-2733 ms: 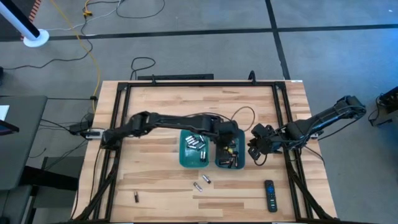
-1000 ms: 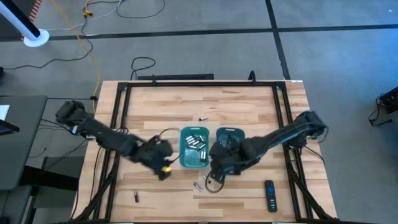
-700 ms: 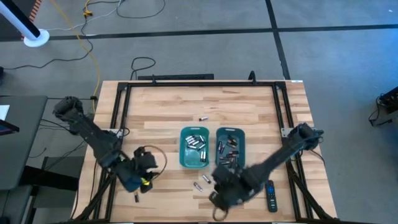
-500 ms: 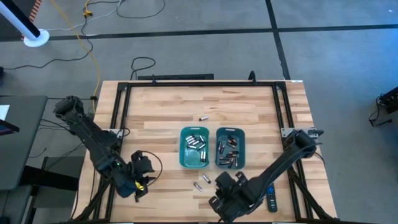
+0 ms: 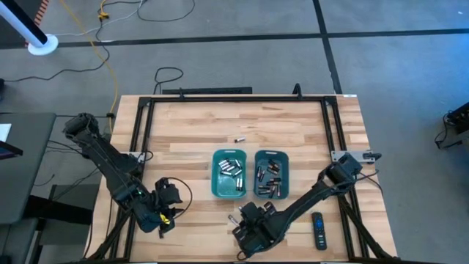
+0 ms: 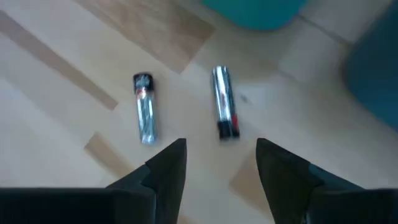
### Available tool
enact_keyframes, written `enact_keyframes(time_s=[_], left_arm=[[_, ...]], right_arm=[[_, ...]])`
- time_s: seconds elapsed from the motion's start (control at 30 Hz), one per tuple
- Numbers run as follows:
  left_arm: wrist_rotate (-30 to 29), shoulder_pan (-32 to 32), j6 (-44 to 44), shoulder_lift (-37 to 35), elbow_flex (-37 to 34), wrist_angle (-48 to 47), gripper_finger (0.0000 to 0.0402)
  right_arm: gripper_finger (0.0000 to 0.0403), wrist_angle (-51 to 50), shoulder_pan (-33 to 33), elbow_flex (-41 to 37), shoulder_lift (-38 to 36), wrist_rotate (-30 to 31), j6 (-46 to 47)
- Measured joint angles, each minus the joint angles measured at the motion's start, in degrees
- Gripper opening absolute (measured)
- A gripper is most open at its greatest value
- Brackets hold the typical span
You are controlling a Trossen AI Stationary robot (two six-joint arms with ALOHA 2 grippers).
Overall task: Sort batteries
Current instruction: Put the white battery into the green bin
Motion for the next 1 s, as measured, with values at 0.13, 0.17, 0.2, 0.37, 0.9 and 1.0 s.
enact_keyframes(time_s=[0.13,0.17,0.2,0.37,0.9,1.0], left_arm=[[0.02,0.02,0.00,0.00,0.03,-0.08,0.0139],[0.00,0.02,0.00,0.00,0.03,-0.10,0.0139],[0.03,0.02,0.00,0.00,0.03,-0.12,0.0139],[0.03,0.02,-0.01,0.00,0.03,-0.16,0.0139],[0.06,0.02,0.17,0.00,0.05,-0.57,0.0139],[0.05,0.02,0.26,0.00,0.05,-0.59,0.0139]], right_arm=[[0.0214,1.61,-1.83,-0.02,0.12,0.16,-4.64],[0.0212,1.64,-2.38,-0.01,0.09,0.25,-5.86],[0.0211,1.54,-2.94,0.00,0.09,0.22,-7.13],[0.0197,3.26,-5.17,-0.10,0.09,-1.08,-9.72],[0.0164,5.06,-4.81,-3.52,0.09,-7.51,-8.60],[0.0141,7.18,-4.84,-3.54,0.09,-7.59,-10.53]])
